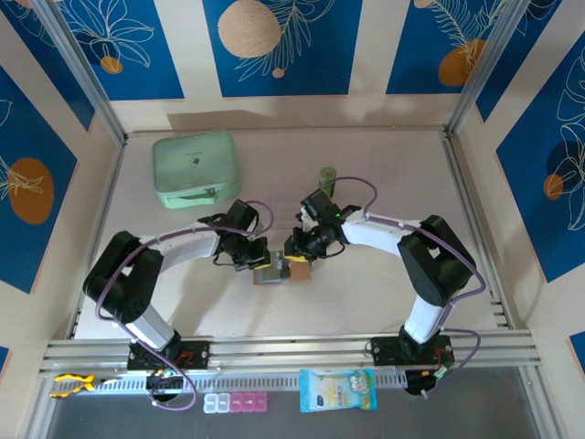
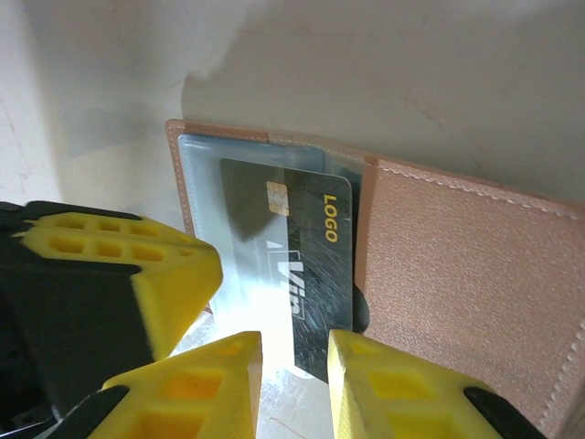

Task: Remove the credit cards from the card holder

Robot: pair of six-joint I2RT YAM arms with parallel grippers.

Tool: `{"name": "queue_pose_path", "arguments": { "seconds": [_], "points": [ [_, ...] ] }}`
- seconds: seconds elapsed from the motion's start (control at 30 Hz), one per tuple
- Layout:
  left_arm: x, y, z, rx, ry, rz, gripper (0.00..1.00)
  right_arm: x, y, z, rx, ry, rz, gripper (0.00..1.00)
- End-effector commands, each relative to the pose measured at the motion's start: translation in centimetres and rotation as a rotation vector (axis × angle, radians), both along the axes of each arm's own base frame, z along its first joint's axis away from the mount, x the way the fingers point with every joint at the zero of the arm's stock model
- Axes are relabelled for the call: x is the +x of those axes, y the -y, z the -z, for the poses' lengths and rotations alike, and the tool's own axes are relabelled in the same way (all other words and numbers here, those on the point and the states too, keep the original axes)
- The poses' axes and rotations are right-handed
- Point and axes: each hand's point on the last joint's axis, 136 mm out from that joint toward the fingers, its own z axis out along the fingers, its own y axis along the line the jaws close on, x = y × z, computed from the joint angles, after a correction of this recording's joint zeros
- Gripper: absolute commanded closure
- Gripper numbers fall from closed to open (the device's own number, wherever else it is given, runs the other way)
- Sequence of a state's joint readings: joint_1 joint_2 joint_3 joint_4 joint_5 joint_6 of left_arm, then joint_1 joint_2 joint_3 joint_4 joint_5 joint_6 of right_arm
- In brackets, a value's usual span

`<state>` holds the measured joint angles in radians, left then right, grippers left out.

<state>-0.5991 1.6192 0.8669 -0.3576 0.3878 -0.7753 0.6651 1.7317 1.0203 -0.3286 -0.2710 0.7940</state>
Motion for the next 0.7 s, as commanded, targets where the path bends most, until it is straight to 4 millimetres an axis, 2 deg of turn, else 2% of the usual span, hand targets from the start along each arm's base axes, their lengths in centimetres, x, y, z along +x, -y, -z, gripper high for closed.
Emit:
{"name": "queue_pose_path", "arguments": {
  "seconds": [0.0,0.07,0.23,0.5,0.67],
  "points": [
    [-0.5,0.0,0.3,0.019,-0.010,0.031,0.98,-0.6,-0.2,0.3,0.036,-0.039,-0.007,0.71],
    [-0.7,-0.3,0.7,0.032,-0.019,0.030,0.98,-0.6,-0.2,0.5,0.043,-0.045,-0.008,0.66],
    [-1.0,-0.8,1.4,0.062,-0.029,0.029,1.00,-0.7,-0.2,1.3,0.055,-0.082,-0.008,0.63],
    [-1.4,-1.4,2.0,0.089,-0.040,0.029,1.00,-0.8,-0.1,2.3,0.082,-0.098,-0.014,0.63],
    [-1.5,-1.5,2.2,0.093,-0.048,0.028,1.00,-0.9,-0.2,2.9,0.093,-0.111,-0.020,0.69]
  ]
}}
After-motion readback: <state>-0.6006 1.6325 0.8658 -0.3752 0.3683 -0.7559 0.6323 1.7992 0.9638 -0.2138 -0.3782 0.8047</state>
